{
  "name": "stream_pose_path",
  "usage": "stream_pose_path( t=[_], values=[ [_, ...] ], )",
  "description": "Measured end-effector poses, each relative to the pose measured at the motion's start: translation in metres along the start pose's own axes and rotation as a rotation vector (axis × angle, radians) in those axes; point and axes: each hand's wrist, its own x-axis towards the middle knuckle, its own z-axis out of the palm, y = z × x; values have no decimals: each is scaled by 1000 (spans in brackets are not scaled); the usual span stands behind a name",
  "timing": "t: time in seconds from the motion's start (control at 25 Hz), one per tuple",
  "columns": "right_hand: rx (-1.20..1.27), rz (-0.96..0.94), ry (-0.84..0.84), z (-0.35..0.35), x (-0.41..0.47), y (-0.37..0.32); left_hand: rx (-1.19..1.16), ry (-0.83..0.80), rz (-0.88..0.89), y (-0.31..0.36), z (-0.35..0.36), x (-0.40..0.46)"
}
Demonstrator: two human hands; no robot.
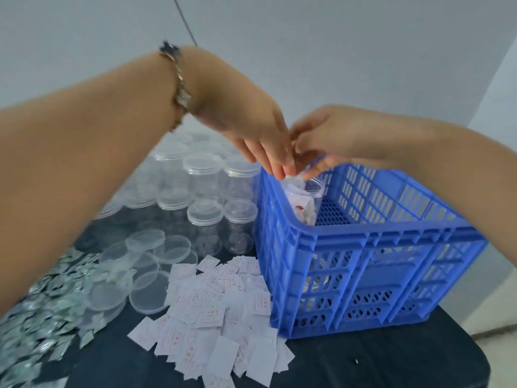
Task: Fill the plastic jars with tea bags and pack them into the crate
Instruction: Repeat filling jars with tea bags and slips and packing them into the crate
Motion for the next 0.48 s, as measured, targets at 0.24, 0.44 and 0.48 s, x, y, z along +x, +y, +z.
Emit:
stream_pose_path(
  t=[0.24, 0.44, 0.48],
  values=[
    [-15, -83, 57, 41, 56, -50, -75, 113, -59, -88, -46, -15],
    [-34, -102, 187, 68, 129, -71, 5, 240, -140, -161, -76, -19],
    [-40, -97, 238, 71, 146, -74, 1, 320, -138, -177, -84, -19]
  ],
)
